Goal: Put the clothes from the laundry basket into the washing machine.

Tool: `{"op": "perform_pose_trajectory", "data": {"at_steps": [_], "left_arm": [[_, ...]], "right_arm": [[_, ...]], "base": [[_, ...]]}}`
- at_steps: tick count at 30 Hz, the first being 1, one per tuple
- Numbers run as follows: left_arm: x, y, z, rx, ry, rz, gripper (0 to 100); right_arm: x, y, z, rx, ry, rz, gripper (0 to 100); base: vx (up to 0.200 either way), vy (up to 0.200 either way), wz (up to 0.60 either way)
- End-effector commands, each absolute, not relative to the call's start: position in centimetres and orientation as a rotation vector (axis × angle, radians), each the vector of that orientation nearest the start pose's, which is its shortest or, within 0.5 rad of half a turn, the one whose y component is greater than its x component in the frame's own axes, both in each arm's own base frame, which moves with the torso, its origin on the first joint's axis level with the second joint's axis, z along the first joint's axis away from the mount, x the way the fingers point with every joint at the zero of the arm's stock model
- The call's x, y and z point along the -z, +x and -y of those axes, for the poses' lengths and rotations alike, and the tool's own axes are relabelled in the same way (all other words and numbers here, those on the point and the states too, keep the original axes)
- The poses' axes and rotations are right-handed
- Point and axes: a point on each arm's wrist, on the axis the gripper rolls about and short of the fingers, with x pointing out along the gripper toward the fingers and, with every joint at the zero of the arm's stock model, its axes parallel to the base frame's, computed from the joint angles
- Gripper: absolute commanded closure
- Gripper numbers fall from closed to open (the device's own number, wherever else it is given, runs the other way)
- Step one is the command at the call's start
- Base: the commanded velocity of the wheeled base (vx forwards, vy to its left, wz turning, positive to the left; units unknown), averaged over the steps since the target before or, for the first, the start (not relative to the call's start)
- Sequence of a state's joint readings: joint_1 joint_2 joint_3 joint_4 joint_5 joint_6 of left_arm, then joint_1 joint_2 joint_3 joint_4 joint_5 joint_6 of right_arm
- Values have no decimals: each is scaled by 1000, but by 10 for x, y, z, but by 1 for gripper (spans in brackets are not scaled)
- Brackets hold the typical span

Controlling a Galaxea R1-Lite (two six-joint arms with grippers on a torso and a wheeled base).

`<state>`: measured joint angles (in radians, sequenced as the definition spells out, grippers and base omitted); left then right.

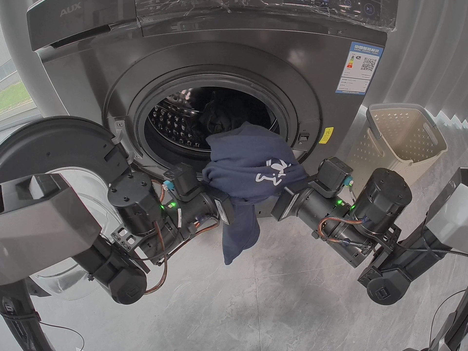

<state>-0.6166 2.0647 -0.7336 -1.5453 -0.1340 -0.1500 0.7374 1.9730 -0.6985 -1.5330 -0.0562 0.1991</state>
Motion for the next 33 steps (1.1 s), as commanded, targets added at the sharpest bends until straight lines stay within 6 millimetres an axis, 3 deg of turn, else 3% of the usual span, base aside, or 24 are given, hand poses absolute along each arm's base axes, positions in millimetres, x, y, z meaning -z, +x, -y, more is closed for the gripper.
{"op": "perform_pose_trajectory", "data": {"at_steps": [1, 9, 10, 15, 23, 28, 33], "left_arm": [[-155, 276, 195, 746, -208, 197, 100], [-154, 274, 193, 744, -206, 194, 100], [-154, 274, 193, 744, -206, 194, 100], [-167, 269, 182, 705, -216, 227, 100], [-166, 233, 157, 662, -204, 176, 100], [-155, 211, 141, 657, -187, 108, 100], [-151, 193, 128, 647, -172, 82, 100]], "right_arm": [[-149, 256, -225, -685, 282, 151, 100], [-152, 254, -231, -702, 284, 169, 100], [-152, 252, -230, -705, 281, 163, 0], [-143, 227, -207, -711, 224, 93, 0], [-117, 189, -180, -798, 114, -51, 0], [-101, 181, -166, -776, 69, -129, 0], [-100, 189, -156, -733, 69, -132, 0]], "base": [[0, 0, 0], [0, 0, 0], [0, 0, 0], [0, 0, 0], [0, 0, 0], [0, 0, 0], [0, 0, 0]]}}
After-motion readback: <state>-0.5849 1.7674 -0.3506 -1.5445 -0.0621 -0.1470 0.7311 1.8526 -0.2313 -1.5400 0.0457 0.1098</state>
